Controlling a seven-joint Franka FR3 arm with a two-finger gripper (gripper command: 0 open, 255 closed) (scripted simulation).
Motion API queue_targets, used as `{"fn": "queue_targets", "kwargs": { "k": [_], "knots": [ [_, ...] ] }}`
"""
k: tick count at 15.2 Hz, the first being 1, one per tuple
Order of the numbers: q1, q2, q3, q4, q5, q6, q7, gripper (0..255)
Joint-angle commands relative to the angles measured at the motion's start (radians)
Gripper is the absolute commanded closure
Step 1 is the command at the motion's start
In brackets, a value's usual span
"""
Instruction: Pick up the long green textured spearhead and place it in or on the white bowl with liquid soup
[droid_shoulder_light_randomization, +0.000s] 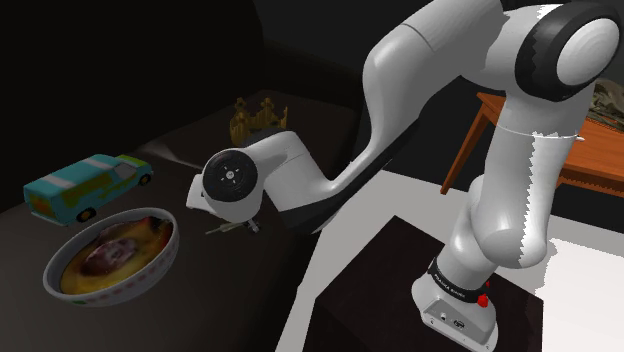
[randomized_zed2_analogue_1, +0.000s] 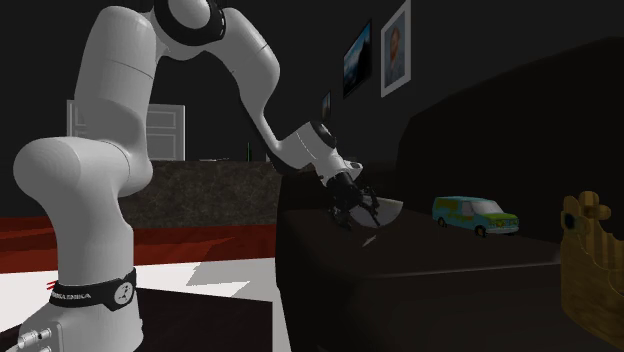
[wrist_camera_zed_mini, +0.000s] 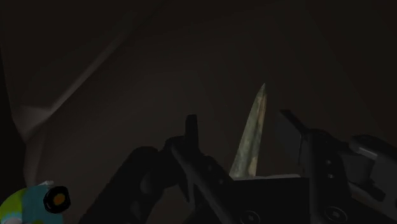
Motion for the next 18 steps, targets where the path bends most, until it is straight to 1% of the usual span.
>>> {"fn": "queue_targets", "kwargs": {
  "k": [1, 9, 10, 11, 12, 13, 14, 15, 16, 17, 18],
  "knots": [
    [0.0, 0.0, 0.0, 0.0, 0.0, 0.0, 0.0, 255],
    [0.0, 0.0, 0.0, 0.0, 0.0, 0.0, 0.0, 255],
    [0.0, 0.0, 0.0, 0.0, 0.0, 0.0, 0.0, 0],
    [-0.102, -0.003, 0.016, 0.058, 0.338, 0.1, -0.251, 0],
    [-0.045, -0.003, 0.009, 0.026, 0.05, 0.039, -0.052, 0],
    [-0.039, -0.003, 0.003, 0.025, 0.051, 0.04, -0.052, 0],
    [-0.149, 0.009, 0.029, 0.093, 0.453, 0.114, -0.343, 0],
    [-0.089, 0.001, 0.018, 0.054, 0.106, 0.072, -0.112, 0],
    [-0.085, 0.001, 0.014, 0.054, 0.107, 0.073, -0.112, 0],
    [-0.172, 0.017, 0.043, 0.105, 0.442, 0.116, -0.346, 0],
    [-0.271, 0.066, 0.095, 0.179, 0.753, 0.074, -0.557, 0]
  ]
}}
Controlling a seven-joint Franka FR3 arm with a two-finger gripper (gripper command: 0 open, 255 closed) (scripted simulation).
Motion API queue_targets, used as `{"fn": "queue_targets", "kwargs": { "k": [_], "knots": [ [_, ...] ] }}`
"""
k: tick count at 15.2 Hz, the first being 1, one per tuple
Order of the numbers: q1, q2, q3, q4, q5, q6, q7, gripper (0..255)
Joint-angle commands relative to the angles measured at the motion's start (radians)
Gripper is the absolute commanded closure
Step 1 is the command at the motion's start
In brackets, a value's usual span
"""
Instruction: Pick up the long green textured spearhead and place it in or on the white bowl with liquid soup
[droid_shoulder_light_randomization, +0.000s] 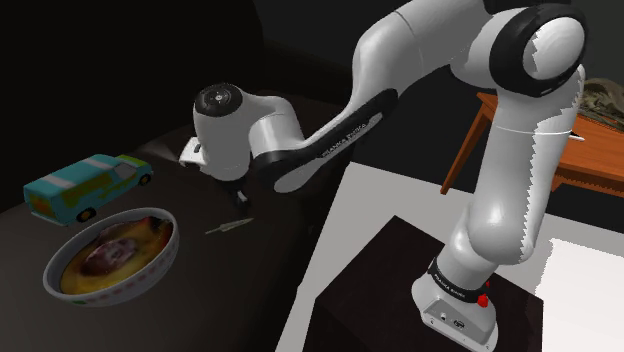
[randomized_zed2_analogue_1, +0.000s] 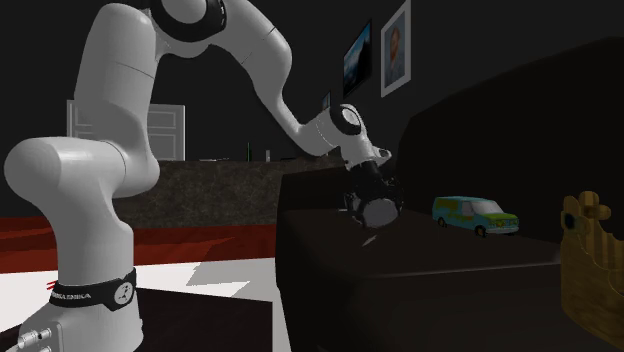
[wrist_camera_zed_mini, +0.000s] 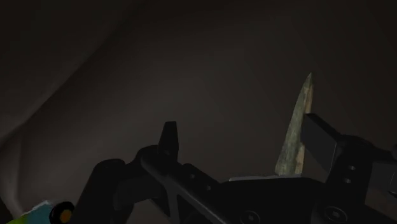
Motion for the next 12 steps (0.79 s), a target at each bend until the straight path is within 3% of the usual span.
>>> {"fn": "queue_targets", "kwargs": {
  "k": [1, 3, 8, 12],
  "knots": [
    [-0.123, 0.049, 0.077, 0.073, 0.507, -0.034, -0.279, 0],
    [-0.14, 0.07, 0.095, 0.064, 0.483, -0.013, -0.263, 0],
    [-0.125, 0.118, 0.077, 0.043, 0.441, 0.046, -0.236, 0],
    [-0.125, 0.118, 0.077, 0.043, 0.441, 0.046, -0.236, 0]
  ]
}}
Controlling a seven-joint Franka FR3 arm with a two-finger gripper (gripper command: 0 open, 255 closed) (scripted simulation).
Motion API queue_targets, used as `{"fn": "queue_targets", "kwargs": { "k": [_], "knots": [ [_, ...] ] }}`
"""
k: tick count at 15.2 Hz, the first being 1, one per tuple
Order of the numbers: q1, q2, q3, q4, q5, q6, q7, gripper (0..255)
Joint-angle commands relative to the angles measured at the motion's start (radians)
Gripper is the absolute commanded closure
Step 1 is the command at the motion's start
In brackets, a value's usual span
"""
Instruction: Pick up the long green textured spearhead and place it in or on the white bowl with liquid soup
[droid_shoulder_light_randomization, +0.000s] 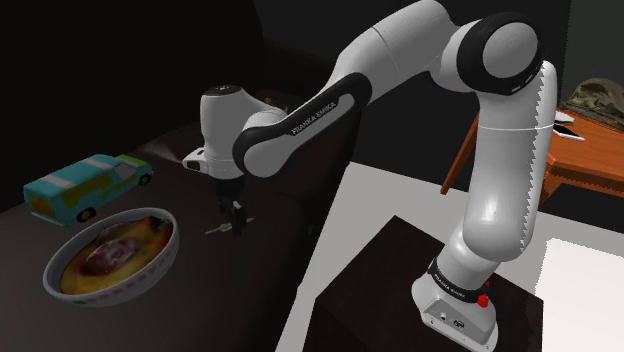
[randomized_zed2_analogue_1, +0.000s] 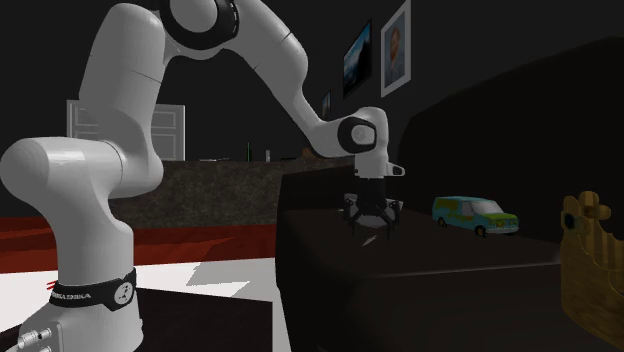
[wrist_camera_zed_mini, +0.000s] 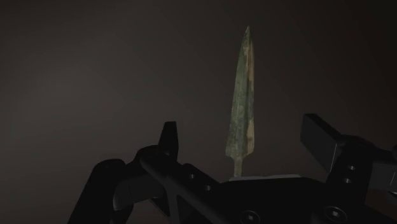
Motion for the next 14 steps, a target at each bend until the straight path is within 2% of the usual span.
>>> {"fn": "queue_targets", "kwargs": {
  "k": [1, 4, 5, 14],
  "knots": [
    [0.0, 0.0, 0.0, -0.001, 0.0, 0.001, 0.0, 0],
    [0.0, 0.0, 0.0, -0.001, 0.0, 0.001, 0.0, 0],
    [0.0, 0.0, 0.0, -0.001, 0.0, 0.001, 0.0, 255],
    [0.0, 0.0, 0.0, -0.001, 0.0, 0.001, 0.001, 255]
  ]
}}
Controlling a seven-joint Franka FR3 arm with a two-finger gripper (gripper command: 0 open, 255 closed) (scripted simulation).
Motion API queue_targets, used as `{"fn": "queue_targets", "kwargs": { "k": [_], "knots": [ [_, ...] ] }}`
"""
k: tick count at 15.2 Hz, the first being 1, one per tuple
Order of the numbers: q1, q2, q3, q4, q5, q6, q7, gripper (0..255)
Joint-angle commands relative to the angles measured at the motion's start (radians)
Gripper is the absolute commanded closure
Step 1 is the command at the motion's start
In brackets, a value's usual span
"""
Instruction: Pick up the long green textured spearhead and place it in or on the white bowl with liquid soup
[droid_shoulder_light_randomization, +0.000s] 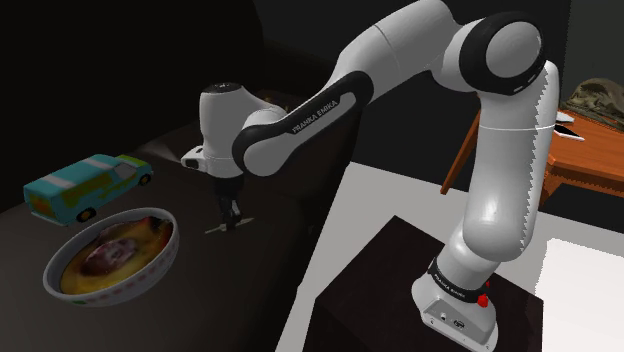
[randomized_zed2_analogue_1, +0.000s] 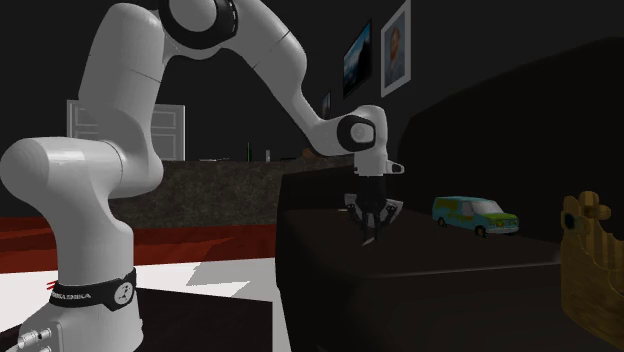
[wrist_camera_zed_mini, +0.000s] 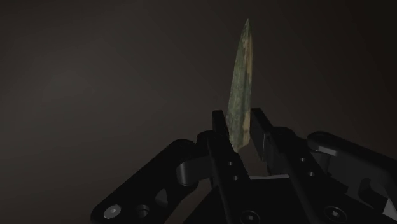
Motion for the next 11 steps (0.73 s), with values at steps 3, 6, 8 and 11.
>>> {"fn": "queue_targets", "kwargs": {
  "k": [3, 6, 8, 11],
  "knots": [
    [-0.01, -0.017, 0.007, 0.009, 0.019, -0.033, -0.013, 255],
    [-0.018, -0.041, 0.017, 0.022, 0.04, -0.065, -0.026, 255],
    [-0.023, -0.057, 0.023, 0.032, 0.054, -0.087, -0.035, 255],
    [-0.03, -0.079, 0.031, 0.048, 0.073, -0.121, -0.047, 255]
  ]
}}
